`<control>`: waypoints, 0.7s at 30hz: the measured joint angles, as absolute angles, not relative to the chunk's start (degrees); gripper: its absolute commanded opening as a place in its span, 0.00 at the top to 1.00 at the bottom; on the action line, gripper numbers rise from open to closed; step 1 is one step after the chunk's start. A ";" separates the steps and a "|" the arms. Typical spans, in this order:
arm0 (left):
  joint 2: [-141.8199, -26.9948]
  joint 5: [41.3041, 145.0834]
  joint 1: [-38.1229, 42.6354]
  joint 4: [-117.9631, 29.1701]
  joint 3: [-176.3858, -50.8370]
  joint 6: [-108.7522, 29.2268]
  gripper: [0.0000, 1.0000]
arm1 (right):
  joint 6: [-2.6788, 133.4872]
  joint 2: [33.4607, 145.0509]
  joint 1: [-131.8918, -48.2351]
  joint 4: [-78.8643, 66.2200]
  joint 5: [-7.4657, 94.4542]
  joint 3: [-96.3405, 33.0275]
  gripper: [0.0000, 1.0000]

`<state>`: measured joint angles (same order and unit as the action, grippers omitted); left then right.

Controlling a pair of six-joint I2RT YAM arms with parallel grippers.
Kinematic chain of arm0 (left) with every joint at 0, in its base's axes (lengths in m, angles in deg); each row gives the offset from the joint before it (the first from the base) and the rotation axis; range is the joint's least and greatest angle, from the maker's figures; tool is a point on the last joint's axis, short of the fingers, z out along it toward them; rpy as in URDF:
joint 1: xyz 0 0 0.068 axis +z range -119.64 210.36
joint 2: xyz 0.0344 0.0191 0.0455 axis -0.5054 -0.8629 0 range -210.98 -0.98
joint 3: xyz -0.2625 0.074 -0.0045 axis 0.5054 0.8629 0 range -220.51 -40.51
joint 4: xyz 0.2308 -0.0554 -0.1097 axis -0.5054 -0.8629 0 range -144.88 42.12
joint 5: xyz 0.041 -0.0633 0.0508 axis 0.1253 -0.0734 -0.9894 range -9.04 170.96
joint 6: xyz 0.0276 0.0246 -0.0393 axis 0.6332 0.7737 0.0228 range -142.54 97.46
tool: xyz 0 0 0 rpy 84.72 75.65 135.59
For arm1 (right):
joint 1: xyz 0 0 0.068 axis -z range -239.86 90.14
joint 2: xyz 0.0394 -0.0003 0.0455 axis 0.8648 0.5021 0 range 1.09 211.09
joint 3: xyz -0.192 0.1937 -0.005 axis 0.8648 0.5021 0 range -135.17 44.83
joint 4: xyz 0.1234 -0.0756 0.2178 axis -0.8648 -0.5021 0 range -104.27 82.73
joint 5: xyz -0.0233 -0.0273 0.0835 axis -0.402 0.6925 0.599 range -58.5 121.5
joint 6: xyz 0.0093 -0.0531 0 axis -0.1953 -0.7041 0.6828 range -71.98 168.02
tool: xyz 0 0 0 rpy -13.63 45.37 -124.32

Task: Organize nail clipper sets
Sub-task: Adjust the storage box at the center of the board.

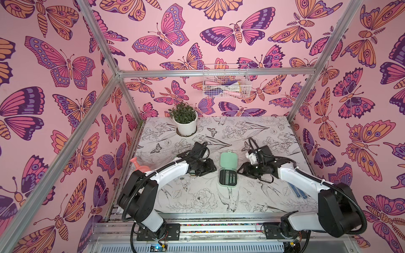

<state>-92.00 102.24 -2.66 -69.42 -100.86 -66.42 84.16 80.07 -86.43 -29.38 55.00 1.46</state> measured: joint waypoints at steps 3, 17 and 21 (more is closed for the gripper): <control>-92.05 102.66 -1.50 -69.44 -103.49 -65.11 0.44 | 88.16 81.38 -92.90 -31.11 48.75 1.92 0.66; -91.30 103.88 -1.17 -71.30 -102.05 -62.60 0.44 | 95.59 86.26 -96.37 -31.92 35.31 0.45 0.74; -90.49 103.86 -0.76 -71.95 -101.98 -62.20 0.44 | 95.68 87.09 -96.40 -31.90 34.63 -0.88 0.75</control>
